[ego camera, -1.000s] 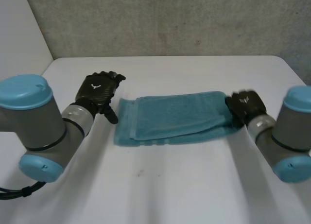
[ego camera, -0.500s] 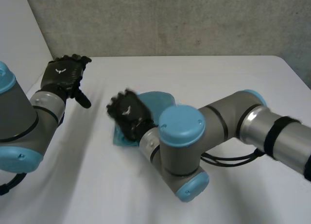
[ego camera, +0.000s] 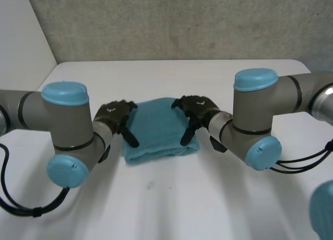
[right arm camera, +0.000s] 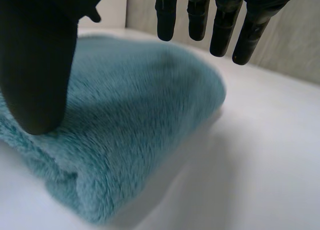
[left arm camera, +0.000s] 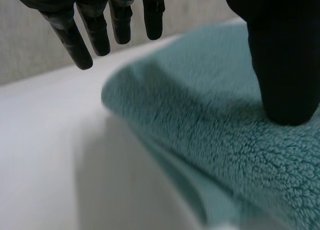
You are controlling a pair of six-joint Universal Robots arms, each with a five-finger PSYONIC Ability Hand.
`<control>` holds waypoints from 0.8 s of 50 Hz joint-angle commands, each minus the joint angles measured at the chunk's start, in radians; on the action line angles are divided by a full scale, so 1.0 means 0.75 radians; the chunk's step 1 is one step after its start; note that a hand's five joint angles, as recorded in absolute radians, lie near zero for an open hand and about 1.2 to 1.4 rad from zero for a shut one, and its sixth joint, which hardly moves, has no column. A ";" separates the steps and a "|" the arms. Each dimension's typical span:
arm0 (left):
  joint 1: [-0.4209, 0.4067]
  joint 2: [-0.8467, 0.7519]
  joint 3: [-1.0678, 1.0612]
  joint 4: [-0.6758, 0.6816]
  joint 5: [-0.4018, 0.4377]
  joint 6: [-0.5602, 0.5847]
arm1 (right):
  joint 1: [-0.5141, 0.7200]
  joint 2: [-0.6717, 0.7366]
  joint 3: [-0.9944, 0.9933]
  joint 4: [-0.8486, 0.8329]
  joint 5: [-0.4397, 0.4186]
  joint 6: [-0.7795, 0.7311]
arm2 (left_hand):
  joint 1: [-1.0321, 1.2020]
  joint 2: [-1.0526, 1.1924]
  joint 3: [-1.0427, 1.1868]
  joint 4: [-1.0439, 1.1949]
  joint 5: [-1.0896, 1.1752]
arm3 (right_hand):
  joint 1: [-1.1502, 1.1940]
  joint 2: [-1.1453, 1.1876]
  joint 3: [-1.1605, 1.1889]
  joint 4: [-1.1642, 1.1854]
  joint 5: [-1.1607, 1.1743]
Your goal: Fold the laundry
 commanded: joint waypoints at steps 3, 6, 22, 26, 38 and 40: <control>0.016 -0.003 -0.051 -0.006 -0.010 0.167 | -0.027 0.059 -0.145 0.089 -0.010 -0.003 | -0.008 -0.008 -0.023 -0.013 -0.032 | -0.036 -0.057 -0.049 -0.075 -0.081; 0.020 0.019 -0.047 -0.006 -0.008 0.196 | -0.030 0.039 -0.167 0.091 -0.010 -0.003 | -0.009 -0.008 -0.023 -0.013 -0.032 | -0.036 -0.057 -0.049 -0.075 -0.081; 0.096 0.594 0.078 -0.053 0.019 0.165 | -0.158 -0.670 0.045 0.069 0.304 -0.028 | -0.009 -0.008 -0.023 -0.013 -0.032 | -0.036 -0.057 -0.049 -0.075 -0.081; 0.171 0.737 0.113 -0.243 0.025 0.120 | -0.211 -0.802 0.137 0.069 0.333 -0.034 | -0.005 -0.004 -0.020 -0.009 -0.028 | -0.036 -0.057 -0.049 -0.075 -0.081; 0.204 0.784 0.060 -0.374 0.125 0.094 | -0.293 -0.966 0.401 -0.005 0.221 -0.065 | -0.020 -0.020 -0.035 -0.025 -0.044 | -0.036 -0.057 -0.049 -0.075 -0.081; 0.200 0.788 0.035 -0.348 0.127 0.092 | -0.293 -0.966 0.409 -0.013 0.221 -0.073 | -0.032 -0.031 -0.047 -0.036 -0.055 | -0.036 -0.057 -0.049 -0.075 -0.081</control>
